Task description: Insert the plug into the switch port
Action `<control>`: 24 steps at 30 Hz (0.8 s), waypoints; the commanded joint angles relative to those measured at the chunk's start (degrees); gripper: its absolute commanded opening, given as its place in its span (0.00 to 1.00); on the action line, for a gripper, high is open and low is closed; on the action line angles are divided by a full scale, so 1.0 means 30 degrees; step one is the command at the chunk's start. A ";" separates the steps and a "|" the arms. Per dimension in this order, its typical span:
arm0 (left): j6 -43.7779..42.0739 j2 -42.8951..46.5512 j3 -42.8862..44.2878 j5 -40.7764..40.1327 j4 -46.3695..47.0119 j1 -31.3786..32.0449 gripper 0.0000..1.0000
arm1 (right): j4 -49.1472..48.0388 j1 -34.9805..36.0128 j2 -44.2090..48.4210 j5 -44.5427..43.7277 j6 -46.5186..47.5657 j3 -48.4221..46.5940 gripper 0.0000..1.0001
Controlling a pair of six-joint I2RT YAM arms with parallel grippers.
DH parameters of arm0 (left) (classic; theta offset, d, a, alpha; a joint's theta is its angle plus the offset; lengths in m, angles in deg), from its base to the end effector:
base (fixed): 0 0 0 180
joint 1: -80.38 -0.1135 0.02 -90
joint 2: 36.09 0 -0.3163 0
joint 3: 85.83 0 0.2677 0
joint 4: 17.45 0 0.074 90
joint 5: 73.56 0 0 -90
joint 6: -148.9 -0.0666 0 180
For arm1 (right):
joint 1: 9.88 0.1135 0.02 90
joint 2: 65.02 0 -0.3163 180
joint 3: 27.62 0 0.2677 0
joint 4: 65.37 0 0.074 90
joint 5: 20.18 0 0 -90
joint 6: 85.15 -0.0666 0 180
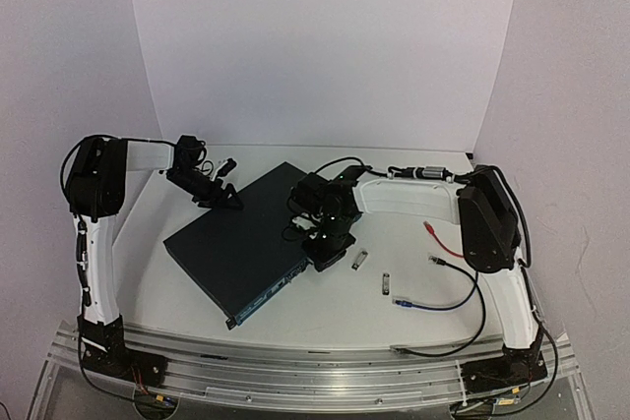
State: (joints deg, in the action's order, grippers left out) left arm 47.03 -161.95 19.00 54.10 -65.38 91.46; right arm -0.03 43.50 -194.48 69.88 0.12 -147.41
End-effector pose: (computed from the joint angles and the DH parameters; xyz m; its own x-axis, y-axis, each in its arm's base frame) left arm 0.4835 -0.1361 0.1555 -0.8208 0.3267 -0.4686 0.5479 0.6821 -0.4842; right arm 0.3109 0.4184 0.1769 -0.6404 -0.7235 -0.2577 -0.7525 0.6582 0.0223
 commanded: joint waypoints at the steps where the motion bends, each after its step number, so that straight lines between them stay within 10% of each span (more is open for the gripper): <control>1: -0.0089 -0.0392 0.0420 0.1578 -0.0959 0.0275 0.84 | -0.1783 0.0013 -0.0641 0.0337 0.0184 -0.1221 0.00; 24: -0.0311 -0.0409 -0.0303 0.1978 -0.0793 0.0669 0.81 | -0.7247 -0.0027 0.1126 -0.0936 -0.0423 0.0795 0.00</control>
State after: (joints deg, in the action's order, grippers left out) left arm 46.85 -162.12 18.93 54.26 -65.21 91.42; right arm -5.60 43.84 -193.81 67.95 -1.41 -143.53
